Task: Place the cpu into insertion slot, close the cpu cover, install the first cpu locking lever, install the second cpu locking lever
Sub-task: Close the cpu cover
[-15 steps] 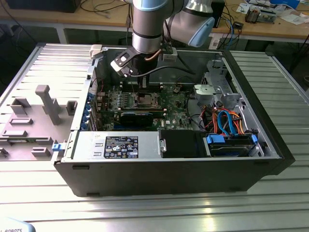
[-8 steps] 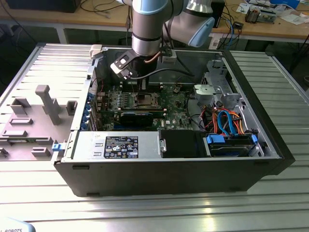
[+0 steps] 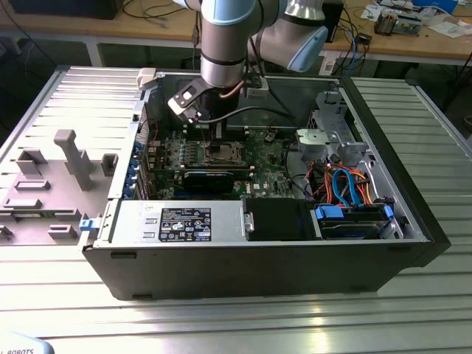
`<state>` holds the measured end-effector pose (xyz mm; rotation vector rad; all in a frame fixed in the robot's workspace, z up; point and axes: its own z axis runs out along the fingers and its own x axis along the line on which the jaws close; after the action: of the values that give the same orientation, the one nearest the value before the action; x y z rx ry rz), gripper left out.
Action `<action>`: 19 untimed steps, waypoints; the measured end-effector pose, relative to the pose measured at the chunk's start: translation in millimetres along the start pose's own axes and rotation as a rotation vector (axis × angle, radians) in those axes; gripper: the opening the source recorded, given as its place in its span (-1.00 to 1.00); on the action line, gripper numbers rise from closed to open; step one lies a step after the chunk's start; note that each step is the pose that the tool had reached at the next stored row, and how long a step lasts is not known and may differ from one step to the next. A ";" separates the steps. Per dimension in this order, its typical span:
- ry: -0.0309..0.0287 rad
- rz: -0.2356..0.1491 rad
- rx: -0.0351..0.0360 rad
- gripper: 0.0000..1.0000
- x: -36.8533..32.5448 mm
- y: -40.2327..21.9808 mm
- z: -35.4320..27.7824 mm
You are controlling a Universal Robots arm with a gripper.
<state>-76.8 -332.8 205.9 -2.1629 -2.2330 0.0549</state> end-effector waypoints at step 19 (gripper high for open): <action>0.0084 -0.001 0.0074 -0.79 -0.7 17.4 -9.0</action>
<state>-59.0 -332.9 214.0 -2.1541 -2.2258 0.0539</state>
